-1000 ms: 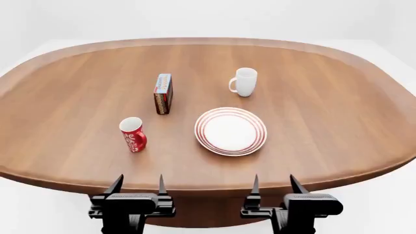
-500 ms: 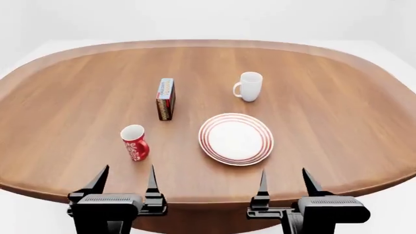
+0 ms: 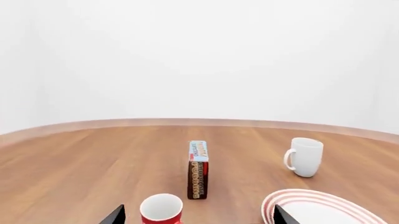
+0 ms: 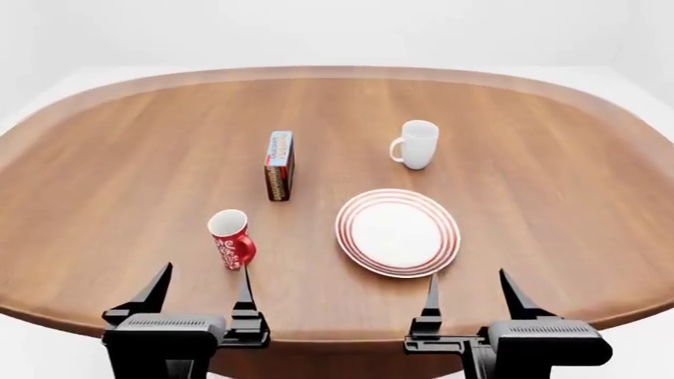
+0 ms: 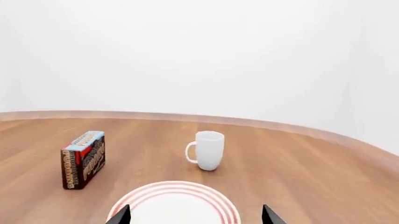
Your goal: Pick up the red mug and put it on the plate
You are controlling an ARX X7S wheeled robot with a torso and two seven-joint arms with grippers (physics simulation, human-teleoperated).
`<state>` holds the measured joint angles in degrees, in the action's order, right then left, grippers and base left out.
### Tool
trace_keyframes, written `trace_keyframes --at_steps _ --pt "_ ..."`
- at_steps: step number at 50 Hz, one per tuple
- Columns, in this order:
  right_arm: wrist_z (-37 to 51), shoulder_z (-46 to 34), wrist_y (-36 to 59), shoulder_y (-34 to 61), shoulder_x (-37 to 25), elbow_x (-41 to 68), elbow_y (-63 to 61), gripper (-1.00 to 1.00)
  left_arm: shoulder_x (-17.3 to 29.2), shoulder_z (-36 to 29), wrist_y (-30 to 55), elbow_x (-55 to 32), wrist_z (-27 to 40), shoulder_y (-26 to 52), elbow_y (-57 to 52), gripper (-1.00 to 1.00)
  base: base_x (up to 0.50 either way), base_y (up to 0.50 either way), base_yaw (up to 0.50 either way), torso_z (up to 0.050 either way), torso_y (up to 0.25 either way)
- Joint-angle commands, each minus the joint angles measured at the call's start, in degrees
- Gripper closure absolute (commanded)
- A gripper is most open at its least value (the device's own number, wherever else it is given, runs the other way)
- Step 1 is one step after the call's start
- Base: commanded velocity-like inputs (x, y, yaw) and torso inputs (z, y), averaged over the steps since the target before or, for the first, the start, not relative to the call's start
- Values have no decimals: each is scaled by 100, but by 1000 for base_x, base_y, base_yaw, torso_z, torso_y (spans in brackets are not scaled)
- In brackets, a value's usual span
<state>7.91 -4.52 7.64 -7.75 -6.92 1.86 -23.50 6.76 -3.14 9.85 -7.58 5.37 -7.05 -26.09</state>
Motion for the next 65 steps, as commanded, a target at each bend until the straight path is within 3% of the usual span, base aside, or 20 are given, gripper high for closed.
trace_keyframes --at_steps 1,16,25,45,56,63,65 --pt "190 -226 175 21 -89 -309 -33 -100 95 -7 43 -110 89 -40 -123 -100 0 500 0 0 0" --pt "269 -353 202 12 -150 -310 5 -100 174 -51 -129 -177 150 -89 -44 -100 2 496 0 0 0" --pt "215 -280 -12 13 -173 17 33 -100 221 -21 -14 -255 232 36 -51 -100 0 0 0 0 0" --pt "255 -200 -248 -64 -268 299 -124 -100 318 -58 79 -362 346 94 -181 -100 496 0 0 0 0" --pt "315 -273 -196 8 -328 245 -65 -100 363 -33 144 -451 413 162 -221 -100 23 0 0 0 0" --pt "-72 -441 313 158 -571 549 -25 -100 440 309 444 -806 543 335 -466 -100 0 0 0 0 0" --pt "-522 -446 331 225 -683 1056 -18 -100 479 437 541 -913 595 377 -566 -100 0 0 0 0 0"
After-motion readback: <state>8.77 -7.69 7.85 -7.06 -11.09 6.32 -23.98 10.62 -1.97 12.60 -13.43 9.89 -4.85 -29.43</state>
